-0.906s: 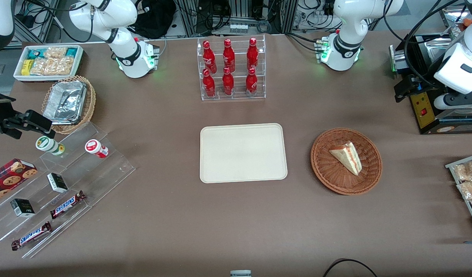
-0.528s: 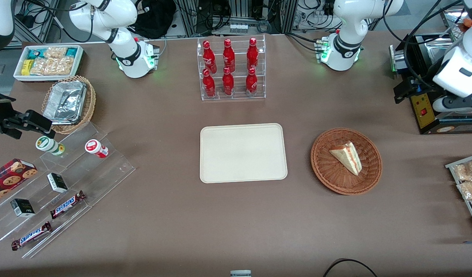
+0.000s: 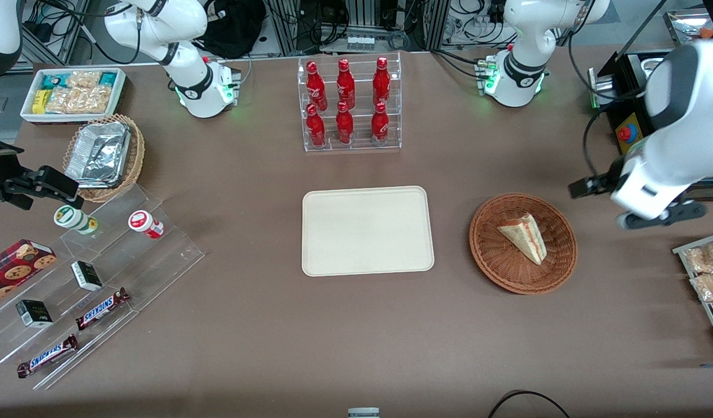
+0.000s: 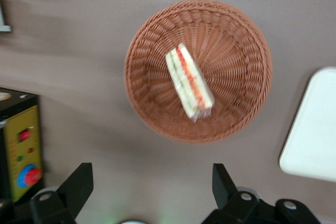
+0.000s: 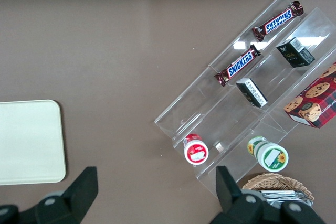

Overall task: Place sandwich from basket to tray
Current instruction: 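Move the left gripper over the sandwich in the woven basket, then lower the left gripper and grasp the wrapped sandwich upright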

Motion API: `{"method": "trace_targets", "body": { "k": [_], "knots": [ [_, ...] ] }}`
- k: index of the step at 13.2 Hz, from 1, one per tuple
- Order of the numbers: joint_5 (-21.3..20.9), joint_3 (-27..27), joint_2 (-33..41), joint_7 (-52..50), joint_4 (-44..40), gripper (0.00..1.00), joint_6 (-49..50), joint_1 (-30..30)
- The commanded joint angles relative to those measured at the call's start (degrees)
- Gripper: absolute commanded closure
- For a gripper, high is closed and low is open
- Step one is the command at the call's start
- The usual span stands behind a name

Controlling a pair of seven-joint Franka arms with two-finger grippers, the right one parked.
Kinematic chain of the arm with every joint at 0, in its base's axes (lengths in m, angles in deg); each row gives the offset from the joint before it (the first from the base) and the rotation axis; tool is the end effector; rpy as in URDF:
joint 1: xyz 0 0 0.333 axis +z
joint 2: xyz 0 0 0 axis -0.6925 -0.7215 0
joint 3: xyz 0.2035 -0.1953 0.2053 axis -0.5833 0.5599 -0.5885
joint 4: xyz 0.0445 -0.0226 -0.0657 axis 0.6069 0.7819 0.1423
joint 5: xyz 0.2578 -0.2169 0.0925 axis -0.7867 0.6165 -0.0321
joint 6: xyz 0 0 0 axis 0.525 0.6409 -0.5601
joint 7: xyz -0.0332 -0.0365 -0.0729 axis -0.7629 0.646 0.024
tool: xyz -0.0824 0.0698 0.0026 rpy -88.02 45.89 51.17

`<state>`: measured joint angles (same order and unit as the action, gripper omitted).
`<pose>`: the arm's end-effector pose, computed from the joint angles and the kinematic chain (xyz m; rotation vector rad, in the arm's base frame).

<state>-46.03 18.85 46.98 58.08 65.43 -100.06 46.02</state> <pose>0.5366 -0.0506 0.5268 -3.0235 -0.3385 0.2626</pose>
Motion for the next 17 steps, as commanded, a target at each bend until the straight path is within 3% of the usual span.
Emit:
{"method": "trace_targets", "body": {
  "k": [1, 5, 9, 15, 17],
  "knots": [
    [-0.6, 0.5, 2.7, -11.3, 8.8, 0.0, -9.0, -0.1],
    [0.2, 1.8, 3.5, -25.1, 18.2, 0.0, -21.7, -0.1],
    [0.2, 3.4, 2.9, -28.0, 27.3, 0.0, -34.4, -0.1],
    [0.0, 3.3, -5.3, -29.8, 28.2, 0.0, -44.1, 0.0],
    [0.0, 3.3, -6.7, -29.8, 28.1, 0.04, -45.5, 0.2]
  ]
}}
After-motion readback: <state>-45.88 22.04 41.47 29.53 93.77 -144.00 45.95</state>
